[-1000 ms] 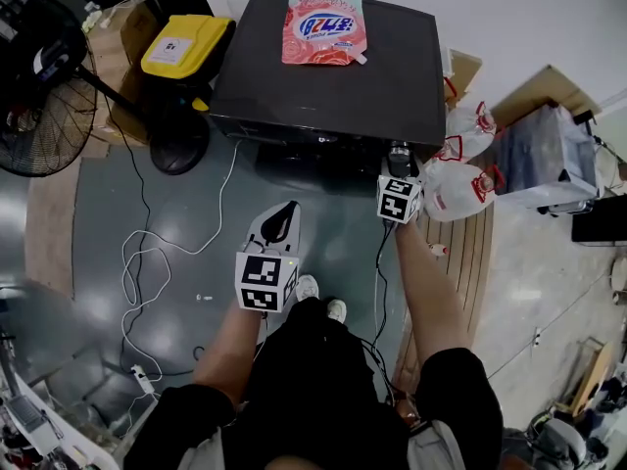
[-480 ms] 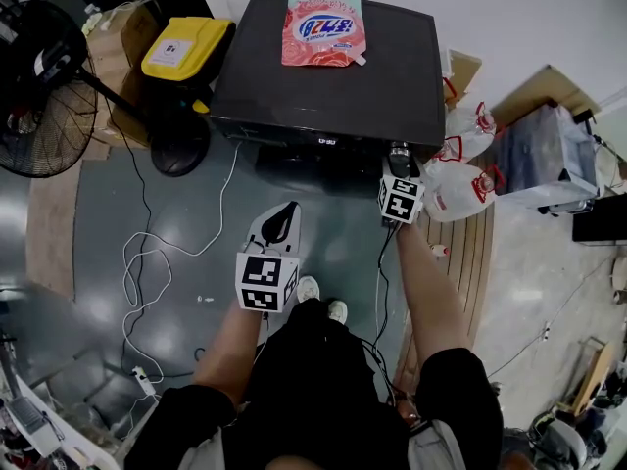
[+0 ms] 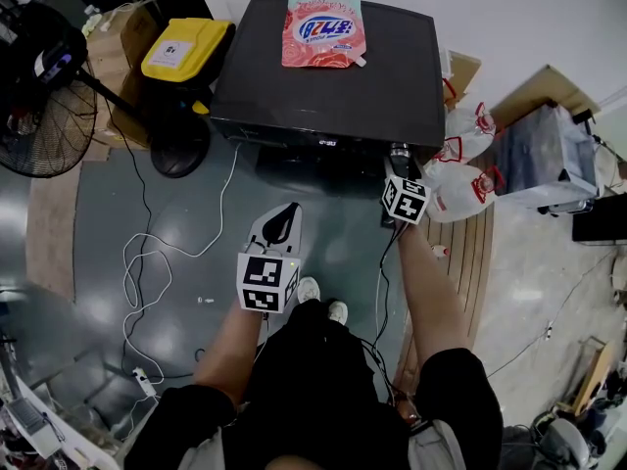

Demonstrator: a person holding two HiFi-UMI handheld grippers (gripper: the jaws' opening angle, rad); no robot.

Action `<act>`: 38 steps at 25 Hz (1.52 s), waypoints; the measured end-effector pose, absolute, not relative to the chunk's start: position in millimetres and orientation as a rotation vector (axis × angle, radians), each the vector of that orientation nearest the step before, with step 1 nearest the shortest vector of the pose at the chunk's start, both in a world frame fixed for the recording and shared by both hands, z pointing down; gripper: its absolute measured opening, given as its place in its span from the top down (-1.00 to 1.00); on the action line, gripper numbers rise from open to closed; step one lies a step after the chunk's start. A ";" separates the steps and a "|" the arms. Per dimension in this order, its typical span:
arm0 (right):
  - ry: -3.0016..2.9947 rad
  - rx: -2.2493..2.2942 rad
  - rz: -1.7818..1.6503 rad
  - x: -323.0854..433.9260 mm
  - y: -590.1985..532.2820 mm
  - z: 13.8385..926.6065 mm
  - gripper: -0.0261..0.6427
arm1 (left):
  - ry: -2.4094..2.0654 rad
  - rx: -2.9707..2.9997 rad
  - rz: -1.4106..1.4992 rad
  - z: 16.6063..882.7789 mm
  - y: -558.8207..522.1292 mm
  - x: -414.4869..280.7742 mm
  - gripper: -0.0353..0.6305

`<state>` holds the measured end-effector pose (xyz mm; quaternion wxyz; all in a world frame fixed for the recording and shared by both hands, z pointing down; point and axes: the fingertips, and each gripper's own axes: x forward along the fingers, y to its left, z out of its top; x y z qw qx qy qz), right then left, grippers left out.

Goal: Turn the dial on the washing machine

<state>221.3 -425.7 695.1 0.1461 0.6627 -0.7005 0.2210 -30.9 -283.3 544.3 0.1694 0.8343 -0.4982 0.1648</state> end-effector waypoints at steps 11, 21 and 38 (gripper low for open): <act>-2.173 1.947 0.931 226.3 -424.5 695.4 0.11 | -1.421 2.379 0.477 542.9 -282.4 -34.2 0.86; -2.310 1.969 1.180 227.5 -424.1 692.8 0.11 | -1.428 2.378 0.483 544.8 -284.5 -40.3 0.86; -2.418 1.943 1.684 230.3 -424.5 695.5 0.11 | -1.387 2.394 0.494 547.4 -294.4 -27.5 0.86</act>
